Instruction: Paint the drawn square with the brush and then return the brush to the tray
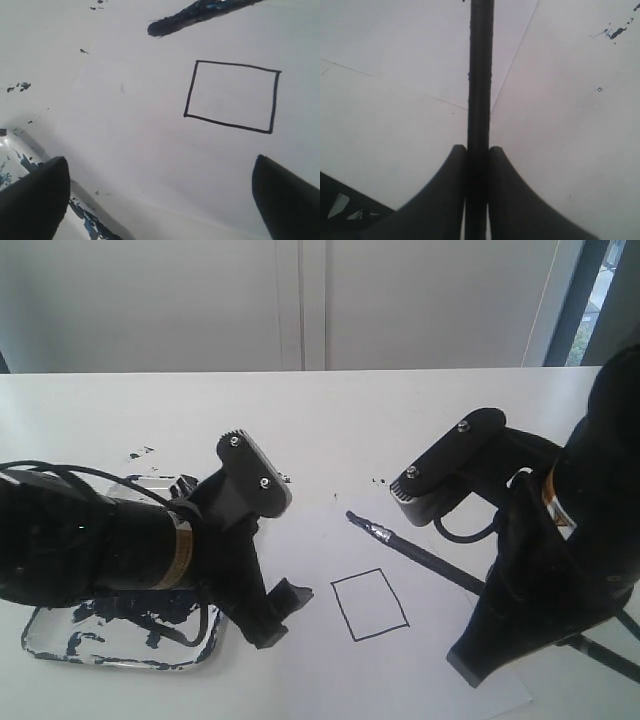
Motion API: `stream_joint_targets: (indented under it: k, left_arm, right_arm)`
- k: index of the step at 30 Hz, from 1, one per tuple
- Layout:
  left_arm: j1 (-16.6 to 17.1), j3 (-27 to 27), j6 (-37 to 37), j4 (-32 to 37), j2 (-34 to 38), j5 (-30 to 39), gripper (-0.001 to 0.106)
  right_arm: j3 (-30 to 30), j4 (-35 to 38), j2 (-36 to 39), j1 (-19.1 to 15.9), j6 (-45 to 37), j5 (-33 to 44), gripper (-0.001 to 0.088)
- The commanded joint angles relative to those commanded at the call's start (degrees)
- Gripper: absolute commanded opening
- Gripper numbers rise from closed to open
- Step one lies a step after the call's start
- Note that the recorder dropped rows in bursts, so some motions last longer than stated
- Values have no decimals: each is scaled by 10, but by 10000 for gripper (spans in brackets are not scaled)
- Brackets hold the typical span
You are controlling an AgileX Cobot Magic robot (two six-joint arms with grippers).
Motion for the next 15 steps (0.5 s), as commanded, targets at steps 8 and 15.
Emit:
stream_joint_targets:
  k: [8, 15]
  left_arm:
    - [-19, -40, 0, 63, 42, 36, 980]
    - [-46, -75, 1, 92, 86, 79, 980]
  right_arm:
    - [0, 0, 2, 0, -7, 0, 0]
    - [0, -1, 2, 0, -11, 0, 0]
